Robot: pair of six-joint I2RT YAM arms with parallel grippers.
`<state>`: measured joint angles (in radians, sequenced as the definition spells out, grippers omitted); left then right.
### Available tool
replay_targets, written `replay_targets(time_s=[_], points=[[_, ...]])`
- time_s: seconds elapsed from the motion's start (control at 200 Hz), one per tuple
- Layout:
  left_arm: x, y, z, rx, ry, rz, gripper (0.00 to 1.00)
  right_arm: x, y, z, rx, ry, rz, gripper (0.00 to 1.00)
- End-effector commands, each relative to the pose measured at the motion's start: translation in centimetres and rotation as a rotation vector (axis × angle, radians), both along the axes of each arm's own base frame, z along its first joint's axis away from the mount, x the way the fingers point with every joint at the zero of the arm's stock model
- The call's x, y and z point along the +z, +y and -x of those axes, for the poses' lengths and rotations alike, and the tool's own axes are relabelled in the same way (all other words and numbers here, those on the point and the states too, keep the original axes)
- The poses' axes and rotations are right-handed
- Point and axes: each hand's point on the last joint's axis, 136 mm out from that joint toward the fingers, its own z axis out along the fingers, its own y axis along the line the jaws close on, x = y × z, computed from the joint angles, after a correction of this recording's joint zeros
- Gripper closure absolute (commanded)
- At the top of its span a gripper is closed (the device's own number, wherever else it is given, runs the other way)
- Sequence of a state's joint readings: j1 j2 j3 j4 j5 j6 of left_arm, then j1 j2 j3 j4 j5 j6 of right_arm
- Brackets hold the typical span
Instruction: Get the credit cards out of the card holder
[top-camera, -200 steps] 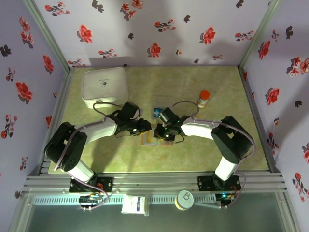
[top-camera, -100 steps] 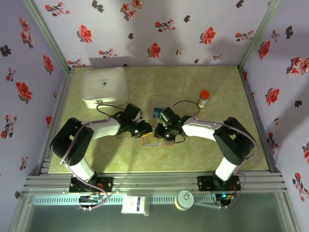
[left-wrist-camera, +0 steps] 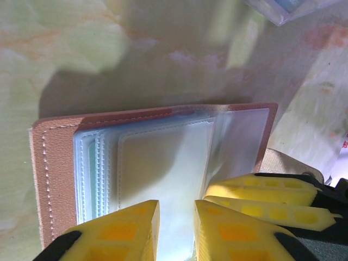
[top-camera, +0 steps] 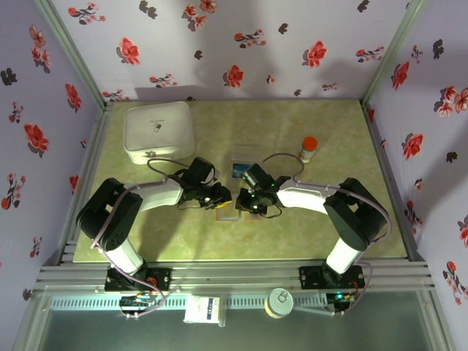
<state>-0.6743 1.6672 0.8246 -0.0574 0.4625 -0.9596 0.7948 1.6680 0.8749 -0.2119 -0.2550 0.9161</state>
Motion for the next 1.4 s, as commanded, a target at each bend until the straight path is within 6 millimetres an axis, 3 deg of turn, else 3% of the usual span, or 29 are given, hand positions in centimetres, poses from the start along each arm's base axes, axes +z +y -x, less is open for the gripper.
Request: replay_targets(time_s=[0.0, 0.385, 0.675, 1.16, 1.395], points=[[1.2, 0.0, -0.3, -0.003, -0.032, -0.012, 0.77, -0.6, 0.0, 0.4, 0.013, -0.001, 0.003, 0.81], [1.5, 1.1, -0.3, 0.010, -0.053, -0.065, 0.76, -1.3, -0.9, 0.6, 0.010, -0.004, 0.038, 0.89], [1.1, 0.9, 0.0, 0.012, -0.038, -0.055, 0.72, -1.5, -1.1, 0.7, 0.010, -0.002, 0.039, 0.91], [2.0, -2.0, -0.3, -0.008, -0.040, 0.048, 0.69, -0.7, -1.2, 0.7, 0.006, -0.020, 0.029, 0.90], [2.9, -2.8, -0.3, -0.013, -0.049, 0.063, 0.69, 1.3, -2.5, 0.5, -0.009, -0.071, 0.053, 0.81]])
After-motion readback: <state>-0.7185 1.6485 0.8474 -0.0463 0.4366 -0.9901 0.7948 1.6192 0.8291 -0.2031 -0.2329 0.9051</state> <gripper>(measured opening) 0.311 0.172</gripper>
